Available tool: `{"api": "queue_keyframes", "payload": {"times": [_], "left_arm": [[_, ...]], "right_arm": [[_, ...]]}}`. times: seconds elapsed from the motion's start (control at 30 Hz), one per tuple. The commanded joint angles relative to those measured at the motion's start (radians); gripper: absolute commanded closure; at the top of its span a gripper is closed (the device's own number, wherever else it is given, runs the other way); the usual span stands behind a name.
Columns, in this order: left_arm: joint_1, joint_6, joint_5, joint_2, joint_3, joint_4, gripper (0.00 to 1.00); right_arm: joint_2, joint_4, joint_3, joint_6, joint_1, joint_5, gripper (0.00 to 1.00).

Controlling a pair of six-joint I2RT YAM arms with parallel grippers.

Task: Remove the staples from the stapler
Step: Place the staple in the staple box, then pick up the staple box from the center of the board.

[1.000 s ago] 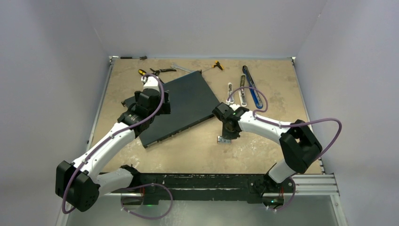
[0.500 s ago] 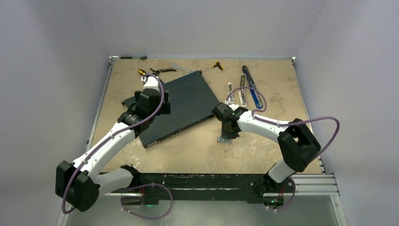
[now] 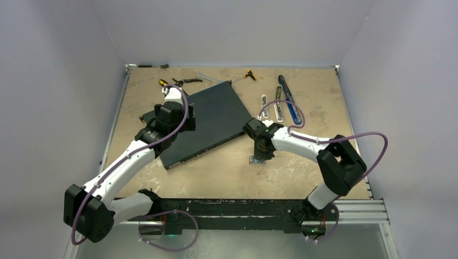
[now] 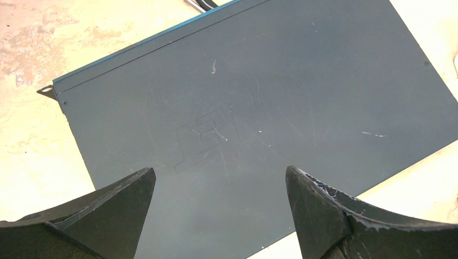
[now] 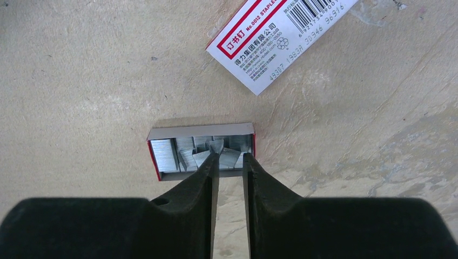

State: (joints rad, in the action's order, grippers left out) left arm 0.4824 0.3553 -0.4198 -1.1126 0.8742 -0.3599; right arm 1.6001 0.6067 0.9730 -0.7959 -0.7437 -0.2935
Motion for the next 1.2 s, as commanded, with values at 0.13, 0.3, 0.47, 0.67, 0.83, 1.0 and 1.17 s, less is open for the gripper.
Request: {"api": "queue_keyframes", "payload": {"times": [0.13, 0.3, 0.47, 0.67, 0.83, 1.0, 1.17], "left_arm": [[-0.011, -0.003, 0.009, 0.003, 0.011, 0.029, 0.11], [-0.013, -0.004, 0.010, 0.002, 0.011, 0.030, 0.11], [-0.013, -0.004, 0.012, 0.001, 0.012, 0.032, 0.11], [-0.016, -0.002, 0.015, 0.003, 0.010, 0.036, 0.12], [-0.017, 0.001, 0.023, 0.009, 0.009, 0.039, 0.12], [-0.017, 0.004, 0.031, 0.014, 0.006, 0.041, 0.12], [-0.018, 0.005, 0.042, 0.018, 0.004, 0.043, 0.12]], "right_arm": [[-0.005, 0.014, 0.011, 0.006, 0.006, -0.010, 0.72], [-0.032, 0.028, 0.022, -0.005, 0.006, -0.038, 0.73], [-0.071, 0.036, 0.038, -0.016, 0.008, -0.085, 0.74], [-0.085, 0.005, 0.044, 0.000, 0.060, -0.111, 0.67], [-0.078, -0.066, 0.061, 0.047, 0.174, -0.104, 0.36], [0.001, -0.063, 0.128, 0.046, 0.207, -0.121, 0.20], [0.068, -0.071, 0.167, 0.018, 0.211, -0.123, 0.14]]}}
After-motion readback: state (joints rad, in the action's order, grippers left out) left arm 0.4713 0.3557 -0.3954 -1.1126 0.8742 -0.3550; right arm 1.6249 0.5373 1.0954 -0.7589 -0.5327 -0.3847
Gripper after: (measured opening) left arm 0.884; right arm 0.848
